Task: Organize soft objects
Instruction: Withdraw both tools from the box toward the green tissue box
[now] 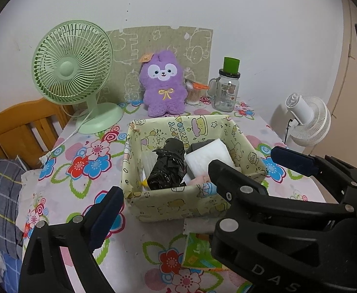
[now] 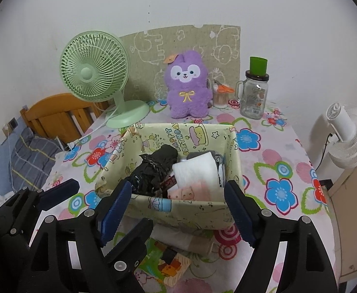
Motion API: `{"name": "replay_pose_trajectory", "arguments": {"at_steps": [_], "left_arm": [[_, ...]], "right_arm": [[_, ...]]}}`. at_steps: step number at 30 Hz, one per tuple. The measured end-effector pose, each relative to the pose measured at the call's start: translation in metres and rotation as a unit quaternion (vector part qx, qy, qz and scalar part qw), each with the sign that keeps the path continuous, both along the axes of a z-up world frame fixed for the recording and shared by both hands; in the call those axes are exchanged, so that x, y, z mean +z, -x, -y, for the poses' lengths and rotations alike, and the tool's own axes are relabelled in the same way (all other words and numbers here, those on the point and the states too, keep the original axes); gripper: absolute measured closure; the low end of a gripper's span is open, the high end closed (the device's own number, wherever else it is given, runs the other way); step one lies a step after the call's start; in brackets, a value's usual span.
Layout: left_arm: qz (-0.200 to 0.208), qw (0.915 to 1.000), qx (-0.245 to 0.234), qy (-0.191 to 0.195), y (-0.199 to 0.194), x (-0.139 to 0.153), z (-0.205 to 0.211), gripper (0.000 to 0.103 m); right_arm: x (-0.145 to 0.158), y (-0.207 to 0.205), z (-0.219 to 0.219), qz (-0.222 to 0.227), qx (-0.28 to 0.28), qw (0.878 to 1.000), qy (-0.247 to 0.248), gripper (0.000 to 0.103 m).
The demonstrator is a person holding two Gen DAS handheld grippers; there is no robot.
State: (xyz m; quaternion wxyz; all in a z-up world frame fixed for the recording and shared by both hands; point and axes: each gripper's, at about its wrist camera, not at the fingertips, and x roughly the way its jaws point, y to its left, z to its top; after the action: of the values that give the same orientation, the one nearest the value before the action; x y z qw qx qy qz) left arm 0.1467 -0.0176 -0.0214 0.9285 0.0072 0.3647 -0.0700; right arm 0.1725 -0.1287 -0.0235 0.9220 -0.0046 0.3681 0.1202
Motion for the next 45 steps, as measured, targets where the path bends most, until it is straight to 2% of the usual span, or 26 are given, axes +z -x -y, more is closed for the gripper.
{"name": "replay_pose_trajectory", "arguments": {"at_steps": [18,45], "left_arm": [[0.010,0.9999,0.010,-0.003,0.035,0.002,0.003,0.000],[0.021,0.9997,0.011,-0.006,0.070,-0.004,0.008,0.000]], "right_arm": [[0.003,0.035,0.007,0.012,0.003,1.000,0.003,0.020],[0.001,0.075,0.019,0.032,-0.003,0.999,0.011,0.014]]}}
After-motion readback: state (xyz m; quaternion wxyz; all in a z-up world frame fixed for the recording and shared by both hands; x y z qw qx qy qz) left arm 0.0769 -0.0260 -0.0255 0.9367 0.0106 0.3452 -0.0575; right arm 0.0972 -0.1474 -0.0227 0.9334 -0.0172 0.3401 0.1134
